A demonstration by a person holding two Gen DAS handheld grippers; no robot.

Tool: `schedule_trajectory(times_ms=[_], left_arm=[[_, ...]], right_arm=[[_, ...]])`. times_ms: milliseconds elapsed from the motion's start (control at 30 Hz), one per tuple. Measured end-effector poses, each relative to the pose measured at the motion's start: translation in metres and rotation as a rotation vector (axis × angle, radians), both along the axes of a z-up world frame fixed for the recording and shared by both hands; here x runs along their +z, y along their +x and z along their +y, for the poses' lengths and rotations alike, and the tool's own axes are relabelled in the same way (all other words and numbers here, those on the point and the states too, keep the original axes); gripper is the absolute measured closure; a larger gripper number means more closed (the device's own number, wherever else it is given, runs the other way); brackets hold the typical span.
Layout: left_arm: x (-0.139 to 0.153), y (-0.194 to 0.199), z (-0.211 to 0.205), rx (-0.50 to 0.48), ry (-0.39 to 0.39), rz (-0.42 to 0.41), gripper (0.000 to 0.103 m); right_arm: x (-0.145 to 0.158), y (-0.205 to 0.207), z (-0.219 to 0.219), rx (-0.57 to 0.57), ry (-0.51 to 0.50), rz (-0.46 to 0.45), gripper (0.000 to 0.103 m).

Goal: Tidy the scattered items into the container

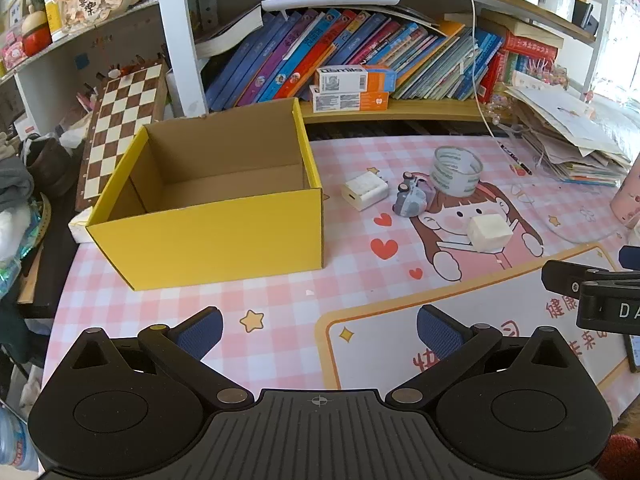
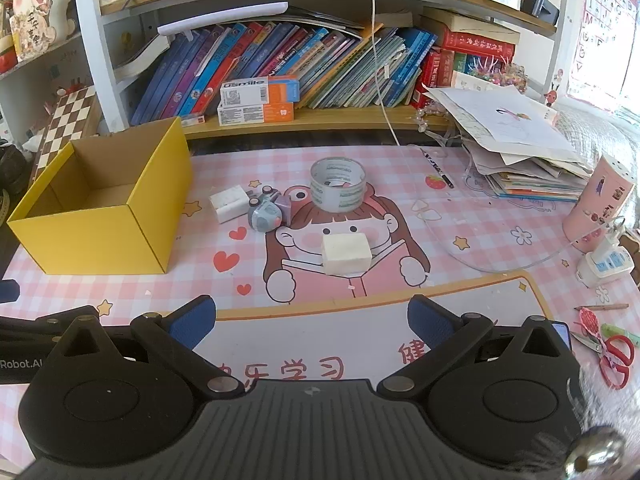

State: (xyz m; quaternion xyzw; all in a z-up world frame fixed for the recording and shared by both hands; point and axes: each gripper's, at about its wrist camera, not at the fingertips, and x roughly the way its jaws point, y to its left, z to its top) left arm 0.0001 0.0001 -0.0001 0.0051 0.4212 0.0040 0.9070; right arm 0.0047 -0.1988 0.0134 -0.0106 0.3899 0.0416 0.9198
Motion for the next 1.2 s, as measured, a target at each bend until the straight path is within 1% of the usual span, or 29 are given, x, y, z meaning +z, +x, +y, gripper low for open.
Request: schedule_trajectory(times_ms=[1200], left_arm=[[-0.0024,0.0015,-0.0009,-0.001,0.000,0.010,0.000]], right_arm=[[-0.0024,0.0026,0.0015,0.003,0.005,0.010,0.000]])
